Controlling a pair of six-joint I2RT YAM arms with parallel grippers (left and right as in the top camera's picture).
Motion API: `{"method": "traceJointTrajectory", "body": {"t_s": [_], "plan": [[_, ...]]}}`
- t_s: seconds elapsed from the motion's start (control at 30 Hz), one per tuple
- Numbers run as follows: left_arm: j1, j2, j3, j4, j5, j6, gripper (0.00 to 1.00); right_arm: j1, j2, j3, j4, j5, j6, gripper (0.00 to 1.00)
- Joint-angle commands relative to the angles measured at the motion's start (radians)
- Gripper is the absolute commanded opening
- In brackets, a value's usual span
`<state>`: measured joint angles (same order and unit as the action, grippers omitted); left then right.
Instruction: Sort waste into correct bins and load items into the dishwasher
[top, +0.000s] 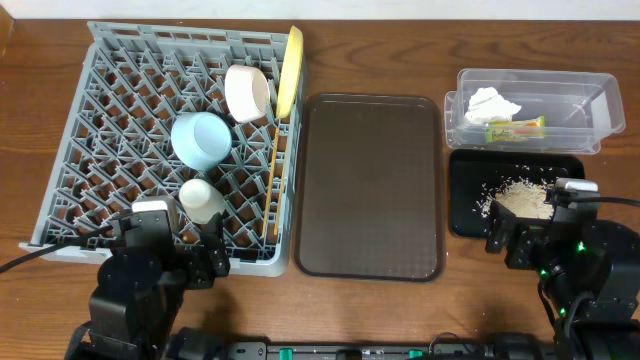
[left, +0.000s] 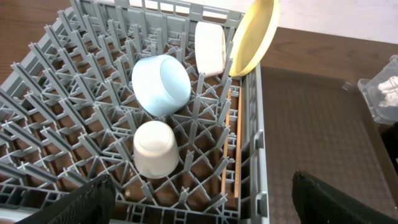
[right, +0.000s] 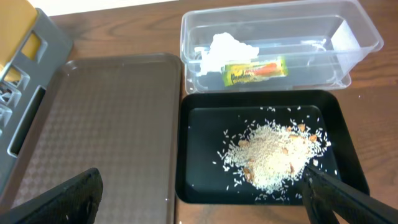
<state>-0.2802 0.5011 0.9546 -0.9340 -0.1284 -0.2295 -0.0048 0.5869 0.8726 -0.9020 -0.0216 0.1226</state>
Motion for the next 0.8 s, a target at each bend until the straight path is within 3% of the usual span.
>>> {"method": "traceJointTrajectory", "body": {"t_s": [0.0, 0.37, 0.57, 0.77], "plan": [[0.005, -0.004, -0.008, 0.0, -0.014, 0.008, 0.91, 0.008, 0.0, -0.011, -0.014, 0.014, 0.011, 0.99], [0.005, -0.004, -0.008, 0.0, -0.014, 0.008, 0.92, 0.008, -0.015, -0.013, -0.087, 0.055, -0.016, 0.99], [0.005, -0.004, -0.008, 0.0, -0.014, 0.008, 0.92, 0.04, -0.143, -0.087, 0.101, 0.055, -0.043, 0.99], [0.005, -0.004, -0.008, 0.0, -0.014, 0.008, 0.92, 0.061, -0.396, -0.358, 0.389, 0.027, -0.041, 0.99]]}}
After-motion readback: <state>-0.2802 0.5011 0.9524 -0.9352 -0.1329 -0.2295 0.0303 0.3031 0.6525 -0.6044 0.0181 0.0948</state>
